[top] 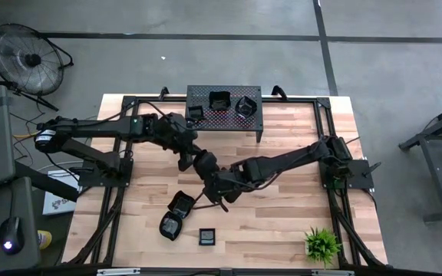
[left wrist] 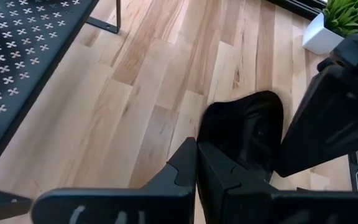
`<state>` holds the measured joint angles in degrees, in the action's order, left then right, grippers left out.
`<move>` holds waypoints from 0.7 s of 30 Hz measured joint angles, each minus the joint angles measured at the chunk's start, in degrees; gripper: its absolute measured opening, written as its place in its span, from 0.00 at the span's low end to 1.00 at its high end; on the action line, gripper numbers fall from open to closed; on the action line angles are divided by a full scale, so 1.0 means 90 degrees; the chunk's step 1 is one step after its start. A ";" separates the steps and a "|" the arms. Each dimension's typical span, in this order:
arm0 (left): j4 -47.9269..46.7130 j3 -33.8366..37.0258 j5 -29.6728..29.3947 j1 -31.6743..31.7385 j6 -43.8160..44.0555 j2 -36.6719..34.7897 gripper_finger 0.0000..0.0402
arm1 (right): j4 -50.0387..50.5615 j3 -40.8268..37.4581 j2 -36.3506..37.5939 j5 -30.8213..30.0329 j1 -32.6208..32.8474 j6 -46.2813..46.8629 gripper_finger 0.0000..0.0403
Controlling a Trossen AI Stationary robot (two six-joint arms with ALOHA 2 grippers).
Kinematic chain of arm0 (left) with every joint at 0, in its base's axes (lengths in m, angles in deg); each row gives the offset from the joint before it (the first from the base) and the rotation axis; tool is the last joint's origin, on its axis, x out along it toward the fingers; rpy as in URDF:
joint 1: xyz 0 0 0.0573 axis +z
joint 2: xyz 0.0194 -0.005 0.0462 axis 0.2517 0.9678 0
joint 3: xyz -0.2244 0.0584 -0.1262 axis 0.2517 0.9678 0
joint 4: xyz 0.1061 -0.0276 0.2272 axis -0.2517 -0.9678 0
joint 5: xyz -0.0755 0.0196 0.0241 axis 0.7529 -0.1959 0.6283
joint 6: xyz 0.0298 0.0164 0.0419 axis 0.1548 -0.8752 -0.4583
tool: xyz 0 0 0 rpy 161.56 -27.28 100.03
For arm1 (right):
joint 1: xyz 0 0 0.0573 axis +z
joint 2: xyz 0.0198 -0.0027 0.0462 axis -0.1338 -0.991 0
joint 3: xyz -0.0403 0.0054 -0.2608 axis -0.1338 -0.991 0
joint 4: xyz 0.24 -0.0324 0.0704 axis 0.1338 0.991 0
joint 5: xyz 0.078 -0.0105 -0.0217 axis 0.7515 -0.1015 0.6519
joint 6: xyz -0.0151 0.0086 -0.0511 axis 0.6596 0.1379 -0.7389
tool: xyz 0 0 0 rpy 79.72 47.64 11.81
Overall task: Pick & Place Mini shaped plates
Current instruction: Stack the leaf-shaped plate on top of the leaf-shaped plate on the shelf
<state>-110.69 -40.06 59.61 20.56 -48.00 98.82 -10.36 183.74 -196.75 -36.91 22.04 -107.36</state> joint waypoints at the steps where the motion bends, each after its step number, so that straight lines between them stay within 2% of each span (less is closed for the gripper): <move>1: 0.0000 0.0000 0.0013 0.0000 0.0000 0.0000 0.00 | 0.0000 0.0000 0.0000 0.0061 0.0000 0.0000 0.23; 13: -0.0002 0.0000 0.0019 0.0000 -0.0022 0.0000 0.00 | 0.0057 0.0000 0.0000 0.0189 0.0000 0.0003 0.22; 17: -0.0002 0.0000 0.0019 0.0000 -0.0022 -0.0002 0.00 | 0.0063 0.0000 0.0000 0.0176 0.0002 0.0032 0.17; 21: -0.0002 0.0000 0.0020 0.0000 -0.0022 0.0001 0.00 | 0.0063 0.0000 0.0002 0.0188 0.0002 0.0181 0.08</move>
<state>-110.71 -40.06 59.79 20.56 -48.19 98.83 -9.79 183.74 -196.72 -35.22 22.06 -105.73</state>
